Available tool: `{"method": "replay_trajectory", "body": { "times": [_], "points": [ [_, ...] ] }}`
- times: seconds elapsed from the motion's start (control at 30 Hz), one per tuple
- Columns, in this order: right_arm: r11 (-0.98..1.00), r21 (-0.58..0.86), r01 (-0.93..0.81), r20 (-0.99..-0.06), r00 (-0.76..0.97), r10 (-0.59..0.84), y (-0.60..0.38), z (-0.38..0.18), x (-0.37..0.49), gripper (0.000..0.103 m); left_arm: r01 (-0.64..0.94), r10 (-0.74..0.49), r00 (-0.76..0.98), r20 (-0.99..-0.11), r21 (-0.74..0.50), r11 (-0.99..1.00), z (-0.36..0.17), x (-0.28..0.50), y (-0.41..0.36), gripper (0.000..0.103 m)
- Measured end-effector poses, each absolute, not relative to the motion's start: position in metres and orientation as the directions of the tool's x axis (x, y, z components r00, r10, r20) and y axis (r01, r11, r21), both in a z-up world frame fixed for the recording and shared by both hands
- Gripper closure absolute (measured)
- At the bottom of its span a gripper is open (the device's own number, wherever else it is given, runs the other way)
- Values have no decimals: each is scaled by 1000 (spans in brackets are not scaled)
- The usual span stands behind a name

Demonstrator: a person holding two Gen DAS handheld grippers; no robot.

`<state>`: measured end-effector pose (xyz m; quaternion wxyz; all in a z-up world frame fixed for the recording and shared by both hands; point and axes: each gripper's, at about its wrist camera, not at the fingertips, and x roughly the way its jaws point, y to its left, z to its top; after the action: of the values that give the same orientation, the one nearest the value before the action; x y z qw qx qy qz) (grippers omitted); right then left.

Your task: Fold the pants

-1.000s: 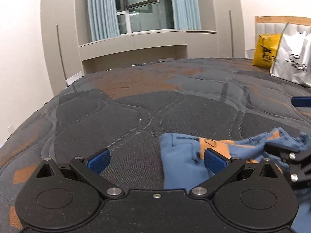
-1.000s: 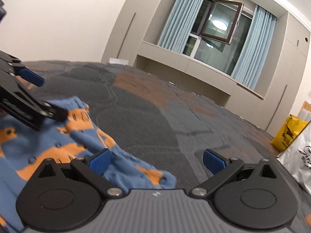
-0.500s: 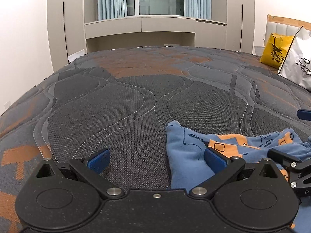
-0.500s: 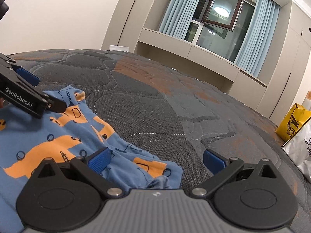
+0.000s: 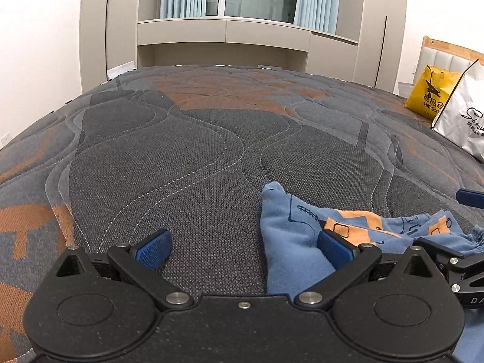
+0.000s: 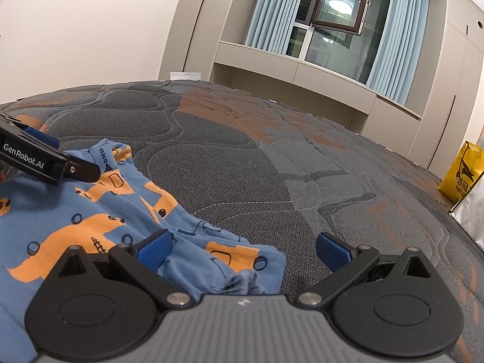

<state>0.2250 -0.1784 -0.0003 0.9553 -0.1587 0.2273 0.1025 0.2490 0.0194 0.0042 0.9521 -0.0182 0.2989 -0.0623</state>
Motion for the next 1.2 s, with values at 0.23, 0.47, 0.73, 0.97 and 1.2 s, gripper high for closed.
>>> {"method": "replay_trajectory", "body": {
  "times": [0.23, 0.47, 0.73, 0.97, 1.2],
  "points": [
    [949, -219, -225, -434, 894, 111, -193, 12, 206, 0, 71, -151, 839, -523, -170, 983, 14, 216, 31, 0],
    [963, -223, -151, -441, 897, 39, -221, 10, 173, 0, 86, -183, 826, -533, -202, 976, 5, 169, 26, 0],
    [976, -55, -212, -434, 885, 168, -237, 14, 155, 0, 127, -205, 819, -536, -179, 976, 5, 146, 23, 0],
    [908, 293, -298, -510, 755, 412, -263, 8, 174, 0, 145, -212, 804, -555, -162, 976, 4, 144, 15, 0],
    [829, 414, -376, -464, 696, 548, -271, 7, 181, 0, 172, -247, 796, -553, -185, 968, 4, 143, 8, 0]
  ]
}}
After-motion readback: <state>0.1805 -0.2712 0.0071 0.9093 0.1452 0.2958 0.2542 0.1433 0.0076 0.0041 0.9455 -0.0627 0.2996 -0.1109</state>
